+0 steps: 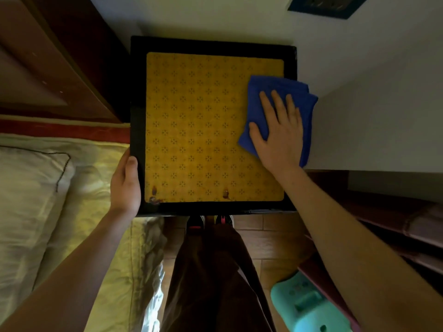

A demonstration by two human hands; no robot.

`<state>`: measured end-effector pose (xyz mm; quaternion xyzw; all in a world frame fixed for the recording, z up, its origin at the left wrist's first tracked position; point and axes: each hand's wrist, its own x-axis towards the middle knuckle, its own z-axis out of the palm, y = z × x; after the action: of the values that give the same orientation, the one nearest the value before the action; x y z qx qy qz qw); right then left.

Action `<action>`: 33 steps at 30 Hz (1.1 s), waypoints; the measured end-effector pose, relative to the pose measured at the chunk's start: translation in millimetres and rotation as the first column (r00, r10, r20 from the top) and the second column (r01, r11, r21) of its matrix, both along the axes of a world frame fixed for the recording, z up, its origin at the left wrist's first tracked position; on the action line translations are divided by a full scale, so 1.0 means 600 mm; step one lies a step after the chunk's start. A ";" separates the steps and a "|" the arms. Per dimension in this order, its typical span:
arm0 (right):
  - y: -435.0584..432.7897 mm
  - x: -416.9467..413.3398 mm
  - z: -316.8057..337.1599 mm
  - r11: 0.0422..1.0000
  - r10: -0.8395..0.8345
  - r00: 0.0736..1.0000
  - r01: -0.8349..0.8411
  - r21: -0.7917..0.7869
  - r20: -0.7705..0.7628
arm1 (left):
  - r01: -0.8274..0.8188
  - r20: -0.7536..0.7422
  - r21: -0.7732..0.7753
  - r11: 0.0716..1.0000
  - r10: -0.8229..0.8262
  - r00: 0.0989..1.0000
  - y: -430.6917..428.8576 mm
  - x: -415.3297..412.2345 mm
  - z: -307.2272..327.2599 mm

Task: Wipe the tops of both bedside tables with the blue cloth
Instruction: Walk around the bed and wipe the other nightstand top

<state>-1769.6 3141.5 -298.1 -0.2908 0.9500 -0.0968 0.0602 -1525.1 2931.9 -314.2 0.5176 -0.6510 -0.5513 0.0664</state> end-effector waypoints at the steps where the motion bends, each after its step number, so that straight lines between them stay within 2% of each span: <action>1: 0.020 0.028 0.001 1.000 -0.006 1.000 0.006 0.005 0.011 | -0.003 0.008 -0.002 1.000 0.003 1.000 0.001 -0.001 0.003; 5: 0.078 0.157 0.007 0.998 -0.019 0.998 0.015 0.066 0.060 | -0.009 0.037 -0.018 1.000 0.010 0.999 0.006 -0.006 0.011; 9: 0.053 0.253 0.005 0.993 0.076 0.993 -0.084 0.080 0.095 | 0.004 0.056 -0.035 0.999 -0.002 0.998 0.009 -0.006 0.014; 15: -0.019 0.222 0.011 0.992 0.109 0.988 -0.114 0.044 0.113 | 0.033 0.073 -0.075 0.997 -0.028 0.997 0.014 -0.008 0.020; 19: -0.001 0.213 0.038 0.985 0.161 0.962 -0.144 -0.093 0.219 | 0.066 0.114 -0.076 0.995 -0.057 0.992 0.016 -0.007 0.030; 20: 0.008 0.208 0.046 0.988 0.119 0.966 -0.093 -0.120 0.231 | 0.073 0.123 -0.073 0.995 -0.064 0.990 0.017 -0.004 0.031; 22: 0.029 0.195 0.061 0.993 -0.071 0.983 0.086 -0.085 0.168 | 0.087 0.140 -0.067 0.994 -0.077 0.987 0.022 0.006 0.035; 23: 0.037 0.190 0.067 0.980 -0.185 0.973 0.192 -0.044 0.139 | 0.087 0.148 -0.065 0.994 -0.077 0.986 0.025 0.012 0.034; 25: 0.049 0.185 0.079 0.934 -0.356 0.917 0.353 0.052 0.179 | 0.071 0.154 -0.062 0.996 -0.060 0.986 0.033 0.019 0.038; 28: 0.042 0.196 0.087 0.875 -0.484 0.828 0.460 0.149 0.283 | 0.034 0.158 -0.055 0.998 -0.024 0.987 0.043 0.020 0.044; 30: 0.029 0.213 0.089 0.855 -0.515 0.792 0.504 0.124 0.328 | 0.025 0.152 -0.049 0.998 -0.017 0.988 0.044 0.018 0.046; 31: 0.023 0.220 0.088 0.823 -0.545 0.745 0.563 0.077 0.386 | 0.023 0.155 -0.050 0.998 -0.015 0.988 0.044 0.018 0.046; 33: 0.012 0.222 0.094 0.667 -0.606 0.557 0.745 -0.019 0.569 | 0.028 0.173 -0.055 0.998 -0.018 0.985 0.042 0.018 0.047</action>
<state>-1636.5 3148.5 -241.9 0.1319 0.9128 -0.3089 0.2323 -1514.3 2957.3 -286.1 0.5537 -0.6759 -0.4861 0.0182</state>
